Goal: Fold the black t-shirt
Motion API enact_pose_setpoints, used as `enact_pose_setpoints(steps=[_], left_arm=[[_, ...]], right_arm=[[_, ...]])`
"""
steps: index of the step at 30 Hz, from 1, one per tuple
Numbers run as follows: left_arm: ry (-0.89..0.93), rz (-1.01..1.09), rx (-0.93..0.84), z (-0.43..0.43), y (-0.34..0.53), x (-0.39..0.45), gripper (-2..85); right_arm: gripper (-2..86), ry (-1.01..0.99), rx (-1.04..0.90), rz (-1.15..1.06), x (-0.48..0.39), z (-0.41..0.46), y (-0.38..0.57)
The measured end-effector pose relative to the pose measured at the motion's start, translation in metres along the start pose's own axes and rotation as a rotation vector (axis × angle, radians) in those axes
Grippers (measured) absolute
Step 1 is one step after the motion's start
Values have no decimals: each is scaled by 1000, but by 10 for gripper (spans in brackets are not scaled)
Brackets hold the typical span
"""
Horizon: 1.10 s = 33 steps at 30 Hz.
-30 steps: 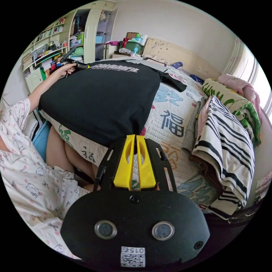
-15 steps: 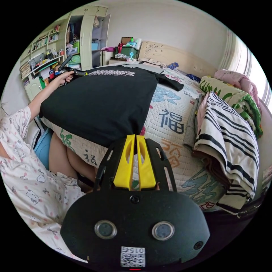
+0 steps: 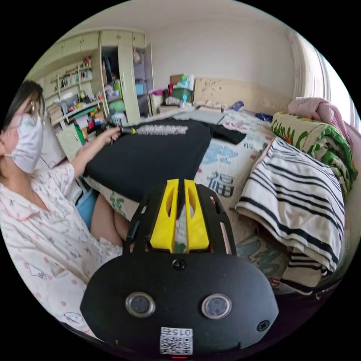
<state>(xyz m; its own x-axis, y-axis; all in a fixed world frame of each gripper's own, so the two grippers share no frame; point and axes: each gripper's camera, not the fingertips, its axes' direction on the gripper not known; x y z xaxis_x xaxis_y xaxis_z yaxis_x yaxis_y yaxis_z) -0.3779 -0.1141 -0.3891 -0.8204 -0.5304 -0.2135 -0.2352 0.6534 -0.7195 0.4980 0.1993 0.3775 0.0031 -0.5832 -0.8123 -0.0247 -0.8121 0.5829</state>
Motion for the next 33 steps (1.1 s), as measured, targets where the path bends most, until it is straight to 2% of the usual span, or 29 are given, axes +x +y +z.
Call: enact_pose_setpoints(steps=[4, 8, 11, 13, 16, 19, 22, 24, 26, 29, 33], left_arm=[[-39, 16, 9, 13, 9, 21, 32], [-158, 44, 14, 32, 16, 49, 63], [-165, 39, 32, 40, 19, 53, 91], [-174, 25, 67, 37, 22, 53, 99], [-178, 27, 130, 26, 21, 65, 102], [-109, 63, 184, 22, 1, 97, 104], [-11, 128, 209, 35, -37, 152, 106], [25, 163, 208, 56, -67, 192, 108], [70, 207, 179, 100, -113, 252, 111], [126, 248, 138, 171, -171, 331, 113], [236, 242, 65, 267, -235, 422, 113]], right_arm=[[62, -53, 222, 117, 29, -50, -116], [81, -316, 436, 370, 123, -48, -235], [112, -309, 303, 662, 210, -3, -325], [120, -325, 245, 782, 259, 22, -369], [132, -336, 227, 968, 332, 47, -419], [124, -320, 203, 1115, 393, 70, -464], [83, -318, 215, 1184, 427, 86, -507], [66, -264, 211, 1152, 429, 85, -537], [43, -214, 218, 1098, 421, 74, -563], [22, -304, 273, 1125, 427, 63, -567], [11, -304, 272, 1120, 420, 52, -583]])
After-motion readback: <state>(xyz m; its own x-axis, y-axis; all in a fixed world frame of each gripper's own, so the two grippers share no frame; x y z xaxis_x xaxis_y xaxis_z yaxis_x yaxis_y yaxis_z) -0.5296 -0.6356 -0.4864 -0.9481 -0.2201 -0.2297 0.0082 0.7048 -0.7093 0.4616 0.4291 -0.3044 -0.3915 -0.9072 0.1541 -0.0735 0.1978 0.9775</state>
